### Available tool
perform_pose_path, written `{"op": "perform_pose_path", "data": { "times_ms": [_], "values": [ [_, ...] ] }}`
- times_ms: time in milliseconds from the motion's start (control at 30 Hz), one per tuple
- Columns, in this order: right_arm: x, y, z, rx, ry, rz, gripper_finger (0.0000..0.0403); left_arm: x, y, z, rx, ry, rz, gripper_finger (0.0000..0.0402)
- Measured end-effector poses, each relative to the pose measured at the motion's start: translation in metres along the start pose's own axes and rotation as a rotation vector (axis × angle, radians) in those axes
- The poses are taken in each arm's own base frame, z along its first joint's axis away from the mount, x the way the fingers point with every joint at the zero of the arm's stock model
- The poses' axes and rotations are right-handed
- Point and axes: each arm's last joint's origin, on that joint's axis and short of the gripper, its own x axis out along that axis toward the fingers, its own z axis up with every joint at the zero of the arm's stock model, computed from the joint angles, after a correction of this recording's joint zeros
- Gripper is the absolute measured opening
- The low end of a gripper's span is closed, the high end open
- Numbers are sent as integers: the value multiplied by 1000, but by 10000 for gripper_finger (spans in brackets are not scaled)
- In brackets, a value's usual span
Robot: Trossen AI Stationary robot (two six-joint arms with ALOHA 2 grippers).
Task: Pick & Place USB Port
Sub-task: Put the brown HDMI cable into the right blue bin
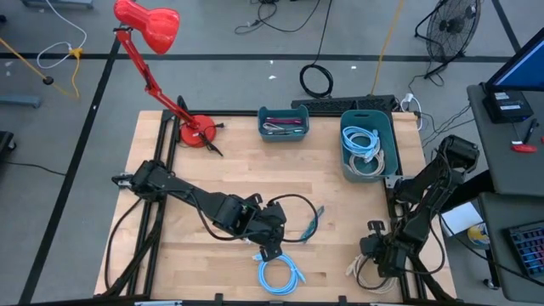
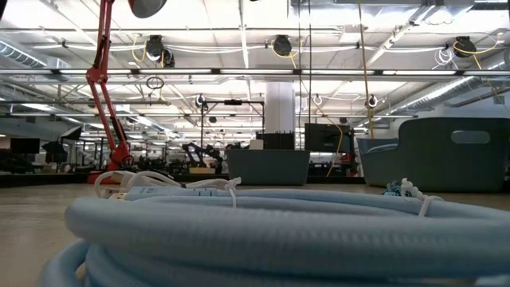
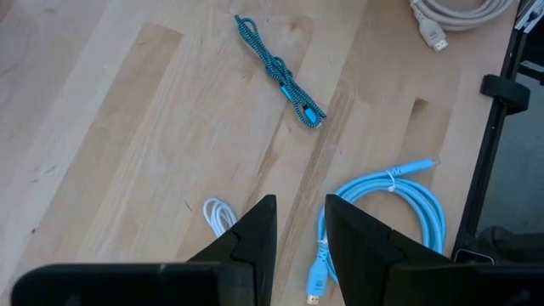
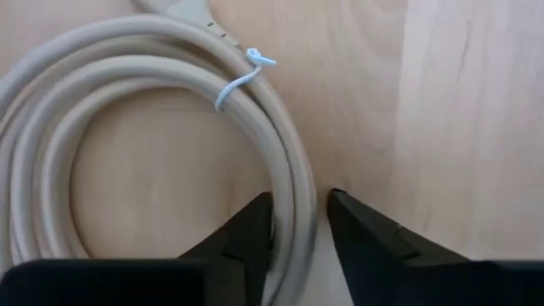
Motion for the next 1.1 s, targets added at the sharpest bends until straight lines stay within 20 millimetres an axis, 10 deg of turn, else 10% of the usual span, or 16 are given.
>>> {"op": "perform_pose_path", "data": {
  "times_ms": [400, 1100],
  "values": [
    [-11, -1, 13, 165, -14, 81, 32, 0, 1, 1, -1, -12, 15, 104],
    [-136, -93, 95, 772, -655, -46, 32, 4, 16, 11, 68, -2, 49, 104]
  ]
}}
